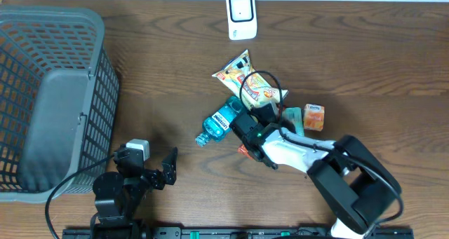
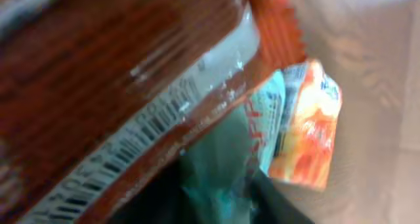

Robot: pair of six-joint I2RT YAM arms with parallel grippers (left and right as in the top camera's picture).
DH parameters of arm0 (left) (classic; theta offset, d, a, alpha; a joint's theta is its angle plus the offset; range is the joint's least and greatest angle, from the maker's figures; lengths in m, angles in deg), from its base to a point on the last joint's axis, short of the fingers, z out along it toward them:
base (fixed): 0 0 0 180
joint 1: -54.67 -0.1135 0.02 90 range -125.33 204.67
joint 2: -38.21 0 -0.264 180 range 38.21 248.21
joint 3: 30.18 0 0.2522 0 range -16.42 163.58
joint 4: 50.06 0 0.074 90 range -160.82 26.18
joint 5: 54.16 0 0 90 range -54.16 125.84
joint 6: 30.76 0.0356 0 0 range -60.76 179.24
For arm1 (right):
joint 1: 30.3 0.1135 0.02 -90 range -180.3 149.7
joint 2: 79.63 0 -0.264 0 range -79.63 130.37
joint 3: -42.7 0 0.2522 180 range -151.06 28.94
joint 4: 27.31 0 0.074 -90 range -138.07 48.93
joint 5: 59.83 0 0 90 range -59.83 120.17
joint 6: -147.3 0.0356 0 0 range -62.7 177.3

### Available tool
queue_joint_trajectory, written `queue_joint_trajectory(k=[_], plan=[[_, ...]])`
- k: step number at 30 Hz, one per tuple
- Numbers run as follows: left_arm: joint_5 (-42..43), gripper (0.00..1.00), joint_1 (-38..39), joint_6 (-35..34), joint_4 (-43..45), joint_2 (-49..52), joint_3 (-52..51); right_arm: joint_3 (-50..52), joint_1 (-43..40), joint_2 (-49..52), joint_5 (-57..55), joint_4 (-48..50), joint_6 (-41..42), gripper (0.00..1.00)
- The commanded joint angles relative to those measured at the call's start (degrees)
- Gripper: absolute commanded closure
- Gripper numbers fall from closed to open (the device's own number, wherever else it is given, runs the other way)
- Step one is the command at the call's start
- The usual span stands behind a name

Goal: Scan the item barcode
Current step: 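Lift the wipes pack and carry it rightward with the right gripper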

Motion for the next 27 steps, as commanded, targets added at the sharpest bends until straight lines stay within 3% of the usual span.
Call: queue_joint_trajectory(k=[1, 4, 7, 13, 21, 27], plan=[[0.3, 0.02, 0.0, 0.7, -1.7, 0.0, -0.7, 0.0, -0.7, 2.2, 10.1, -2.6, -1.4, 0.91], [0.3, 0.02, 0.0, 0.7, -1.7, 0.0, -0.7, -3.5, -0.7, 0.7, 15.9, -5.8, -1.4, 0.98], [0.3, 0.02, 0.0, 0.7, -1.7, 0.0, -0.7, -8.9, -0.9, -2.6, 22.9, -11.3, -1.7, 0.99], [0.3, 0.02, 0.0, 0.7, -1.7, 0.0, -0.7, -20.0, -4.7, -11.7, 48.0, -24.5, -14.8, 0.99], [0.3, 0.02, 0.0, 0.7, -1.7, 0.0, -0.7, -21.0, -15.3, -18.3, 79.3, -33.6, -22.8, 0.99], [0.3, 0.02, 0.0, 0.7, -1.7, 0.0, -0.7, -21.0, -19.0, -18.2, 101.7, -34.0, -25.4, 0.99]])
